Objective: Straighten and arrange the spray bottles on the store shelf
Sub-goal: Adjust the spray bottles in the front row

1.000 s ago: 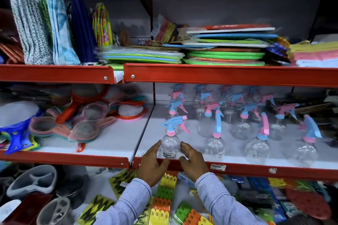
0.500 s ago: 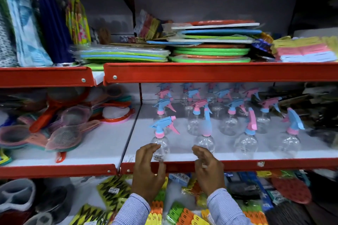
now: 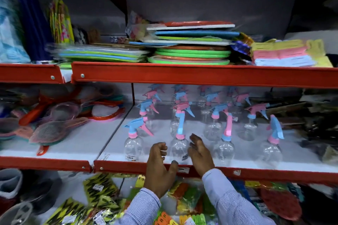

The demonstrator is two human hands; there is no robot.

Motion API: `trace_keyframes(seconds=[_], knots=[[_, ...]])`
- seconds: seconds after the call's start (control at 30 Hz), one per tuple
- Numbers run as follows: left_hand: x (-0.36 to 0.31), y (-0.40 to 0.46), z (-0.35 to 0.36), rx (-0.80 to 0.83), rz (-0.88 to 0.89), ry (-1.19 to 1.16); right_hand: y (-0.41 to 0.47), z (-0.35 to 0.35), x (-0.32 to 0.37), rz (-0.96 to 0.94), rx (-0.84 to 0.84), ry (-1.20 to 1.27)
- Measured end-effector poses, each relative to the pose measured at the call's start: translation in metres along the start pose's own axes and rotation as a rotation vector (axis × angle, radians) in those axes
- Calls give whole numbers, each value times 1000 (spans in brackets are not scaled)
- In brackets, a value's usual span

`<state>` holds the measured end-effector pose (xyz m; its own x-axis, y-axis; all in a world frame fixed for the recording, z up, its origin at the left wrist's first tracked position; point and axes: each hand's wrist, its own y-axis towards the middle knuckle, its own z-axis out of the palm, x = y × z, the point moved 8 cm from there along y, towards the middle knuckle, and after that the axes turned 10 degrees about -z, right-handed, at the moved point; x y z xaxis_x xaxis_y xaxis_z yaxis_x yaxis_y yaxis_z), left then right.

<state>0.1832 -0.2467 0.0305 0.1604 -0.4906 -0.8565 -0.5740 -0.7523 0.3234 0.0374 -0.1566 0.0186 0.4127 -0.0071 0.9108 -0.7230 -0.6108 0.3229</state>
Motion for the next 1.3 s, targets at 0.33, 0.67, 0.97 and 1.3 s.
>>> trace_keyframes(seconds=[0.33,0.67,0.97,1.3], knots=[[-6,-7,19,-24,-74,92,8,0,-14,7,181,-71],[-13,3,22,2,-42,108,-15,-8,-4,-16,120,-72],[2,15,30,121,-126,168,-23,-9,4,-25,87,-105],[7,18,34,155,-145,184,-25,-8,2,-25,71,-119]])
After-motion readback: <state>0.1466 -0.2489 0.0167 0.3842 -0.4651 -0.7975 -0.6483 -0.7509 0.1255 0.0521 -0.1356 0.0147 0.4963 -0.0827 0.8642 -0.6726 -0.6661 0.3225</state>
